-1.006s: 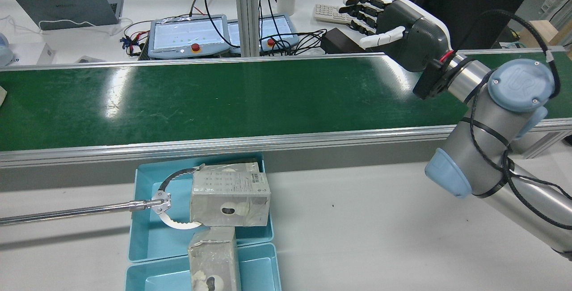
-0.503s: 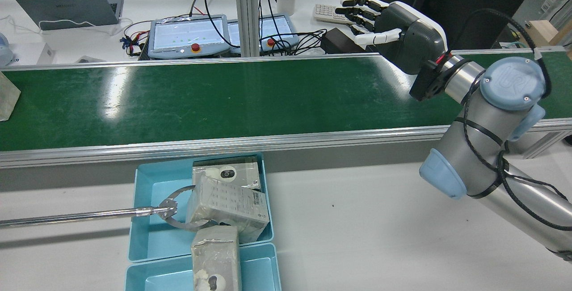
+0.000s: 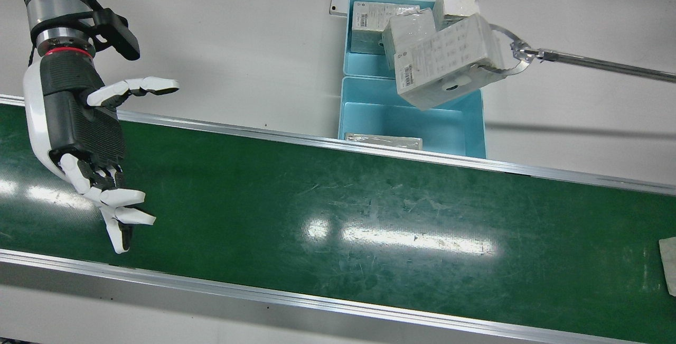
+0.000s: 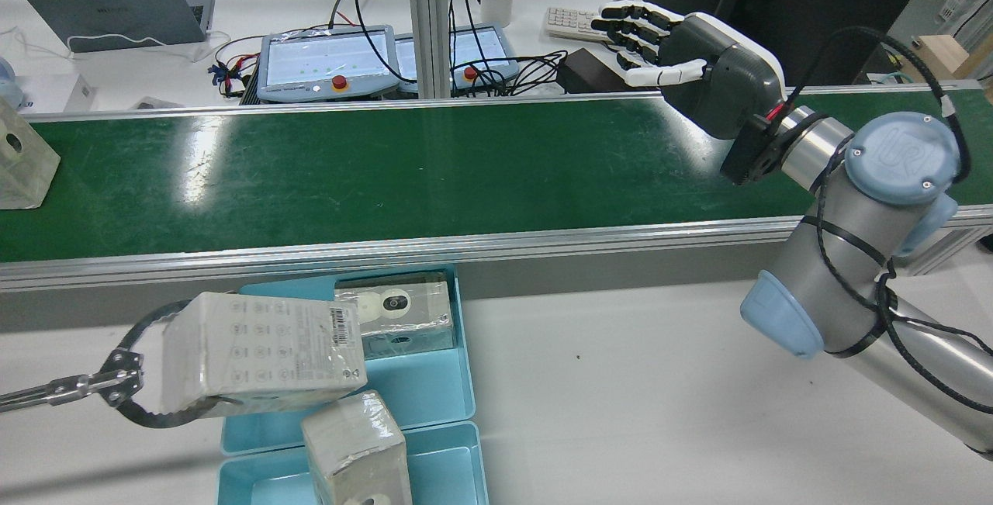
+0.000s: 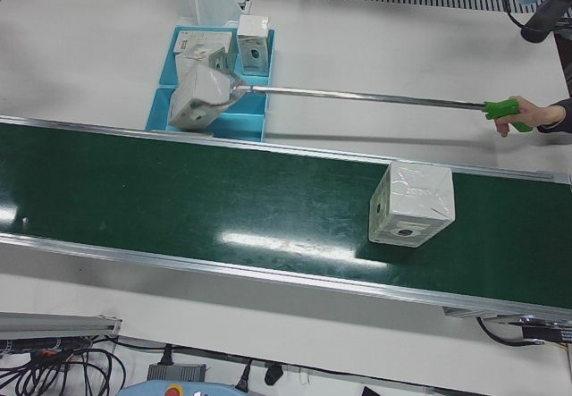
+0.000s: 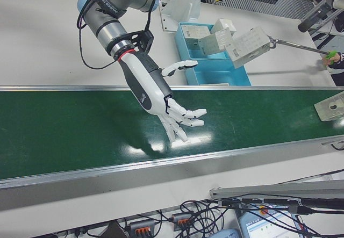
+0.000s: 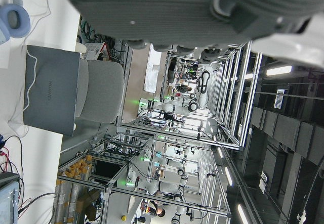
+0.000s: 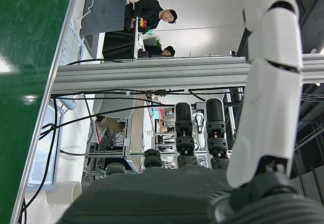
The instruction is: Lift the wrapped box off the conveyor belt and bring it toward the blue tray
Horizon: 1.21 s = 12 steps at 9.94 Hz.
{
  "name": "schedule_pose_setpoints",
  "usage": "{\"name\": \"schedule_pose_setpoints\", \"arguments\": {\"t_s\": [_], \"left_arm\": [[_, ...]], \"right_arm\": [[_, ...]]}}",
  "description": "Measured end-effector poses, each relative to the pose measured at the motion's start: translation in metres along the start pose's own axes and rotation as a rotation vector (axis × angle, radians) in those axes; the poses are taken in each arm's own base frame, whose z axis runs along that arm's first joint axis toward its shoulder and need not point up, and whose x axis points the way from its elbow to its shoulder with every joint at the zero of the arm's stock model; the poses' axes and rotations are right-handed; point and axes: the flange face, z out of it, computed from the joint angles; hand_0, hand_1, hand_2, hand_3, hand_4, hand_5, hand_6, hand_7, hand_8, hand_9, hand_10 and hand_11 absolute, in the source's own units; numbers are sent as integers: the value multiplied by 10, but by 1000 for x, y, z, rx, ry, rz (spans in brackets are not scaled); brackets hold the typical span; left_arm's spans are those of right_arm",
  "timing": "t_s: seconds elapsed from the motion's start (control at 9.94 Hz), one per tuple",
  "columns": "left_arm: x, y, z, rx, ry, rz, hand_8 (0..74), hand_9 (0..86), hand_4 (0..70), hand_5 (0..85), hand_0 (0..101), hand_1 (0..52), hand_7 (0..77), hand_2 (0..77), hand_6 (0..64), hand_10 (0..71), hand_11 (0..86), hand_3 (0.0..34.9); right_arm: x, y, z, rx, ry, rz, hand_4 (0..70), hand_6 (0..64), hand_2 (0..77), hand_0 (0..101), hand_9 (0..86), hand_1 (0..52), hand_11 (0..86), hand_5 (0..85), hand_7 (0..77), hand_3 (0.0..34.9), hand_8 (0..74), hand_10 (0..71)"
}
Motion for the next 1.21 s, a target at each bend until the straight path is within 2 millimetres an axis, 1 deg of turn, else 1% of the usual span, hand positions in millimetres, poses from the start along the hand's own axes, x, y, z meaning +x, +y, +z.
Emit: {"name": "schedule_pose_setpoints", "arguments": {"t_s": [0.1,0.2,0.3,0.4,0.5,0.7,0.81,0.91,1.21], "left_arm": [[0,0,0,0,0,0,0,0,0,11,0,0,0,5,0,5,0,0],[0,0,0,0,0,0,0,0,0,11,0,0,0,5,0,0,0,0],[0,0,0,0,0,0,0,0,0,11,0,0,0,5,0,0,0,0],[0,0,0,0,0,0,0,0,0,11,0,0,0,5,0,0,0,0],[0,0,0,0,0,0,0,0,0,11,0,0,0,5,0,5,0,0],[0,0,0,0,0,0,0,0,0,11,0,0,5,5,0,5,0,0],[0,0,0,0,0,0,0,0,0,11,0,0,0,5,0,5,0,0],[0,0,0,0,0,0,0,0,0,11,0,0,0,5,0,0,0,0],[0,0,0,0,0,0,5,0,0,5,0,0,0,5,0,5,0,0]], "right_arm": [[-3,0,-6,-2,-3,2,136,33,158,465,60,120,16,278,213,133,11,0],[-7,3,-12,-10,-7,1,115,49,153,465,60,120,16,267,191,121,11,0],[-13,5,-21,-16,-12,-3,115,49,153,465,60,120,11,278,202,121,11,0],[-16,6,-29,-18,-15,-8,131,55,153,465,60,120,11,284,207,121,11,0],[-18,8,-35,-24,-17,-15,136,55,158,465,60,120,16,284,207,124,11,0],[-18,23,-40,-55,-17,-39,136,55,164,465,60,120,11,284,207,119,11,0],[-18,29,-41,-67,-19,-47,147,65,169,465,60,120,11,284,218,93,11,0],[-19,33,-43,-75,-22,-52,175,71,185,464,71,136,11,305,240,92,22,0],[-19,37,-45,-81,-22,-58,169,76,191,468,76,136,11,305,251,94,22,0]]}}
